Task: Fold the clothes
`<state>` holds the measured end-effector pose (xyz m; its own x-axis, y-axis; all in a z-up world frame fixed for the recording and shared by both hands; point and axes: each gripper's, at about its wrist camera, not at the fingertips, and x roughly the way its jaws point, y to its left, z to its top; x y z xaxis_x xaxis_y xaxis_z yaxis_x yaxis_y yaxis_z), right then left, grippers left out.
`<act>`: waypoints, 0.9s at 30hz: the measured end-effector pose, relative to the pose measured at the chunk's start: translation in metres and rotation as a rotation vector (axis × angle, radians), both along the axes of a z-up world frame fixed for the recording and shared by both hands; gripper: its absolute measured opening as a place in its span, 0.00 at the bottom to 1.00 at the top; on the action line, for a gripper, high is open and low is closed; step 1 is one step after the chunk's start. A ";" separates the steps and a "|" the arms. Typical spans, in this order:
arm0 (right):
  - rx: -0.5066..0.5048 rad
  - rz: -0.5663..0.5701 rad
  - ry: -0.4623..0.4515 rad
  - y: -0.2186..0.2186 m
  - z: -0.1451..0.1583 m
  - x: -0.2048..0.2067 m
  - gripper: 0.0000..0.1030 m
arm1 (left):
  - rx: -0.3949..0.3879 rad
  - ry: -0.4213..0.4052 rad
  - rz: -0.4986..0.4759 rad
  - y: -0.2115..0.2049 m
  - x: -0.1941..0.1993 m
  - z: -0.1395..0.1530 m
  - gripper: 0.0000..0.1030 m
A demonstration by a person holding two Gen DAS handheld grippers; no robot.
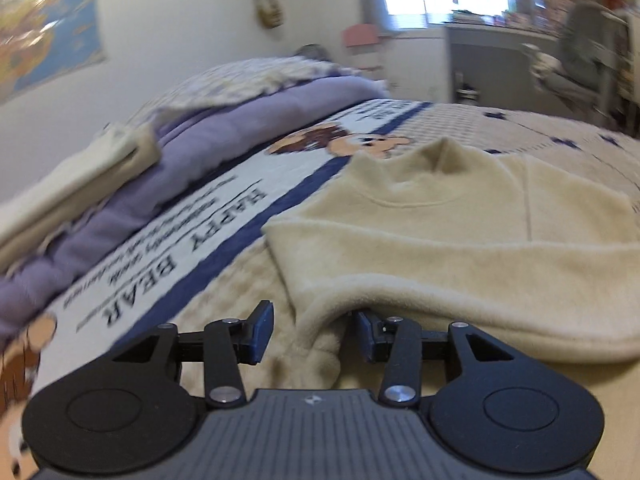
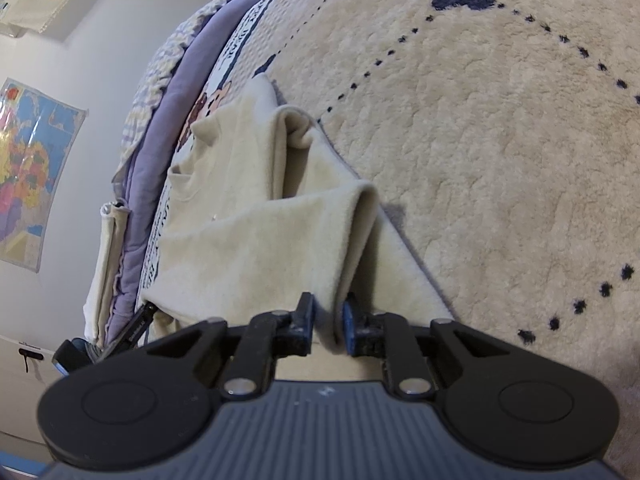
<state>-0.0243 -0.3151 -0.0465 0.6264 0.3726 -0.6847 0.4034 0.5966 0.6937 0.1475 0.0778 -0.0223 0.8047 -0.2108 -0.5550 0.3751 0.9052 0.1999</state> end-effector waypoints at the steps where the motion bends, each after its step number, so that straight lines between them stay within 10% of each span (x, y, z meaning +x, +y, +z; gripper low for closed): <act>1: 0.003 -0.004 0.000 0.000 -0.001 0.000 0.17 | 0.012 -0.008 -0.035 0.000 0.000 0.001 0.40; 8: 0.045 -0.018 -0.005 0.000 -0.003 0.003 0.20 | 0.181 -0.028 -0.151 -0.016 -0.005 -0.004 0.09; 27: -0.259 0.118 -0.016 0.043 0.006 0.005 0.12 | 0.272 -0.011 -0.090 0.004 -0.020 -0.022 0.14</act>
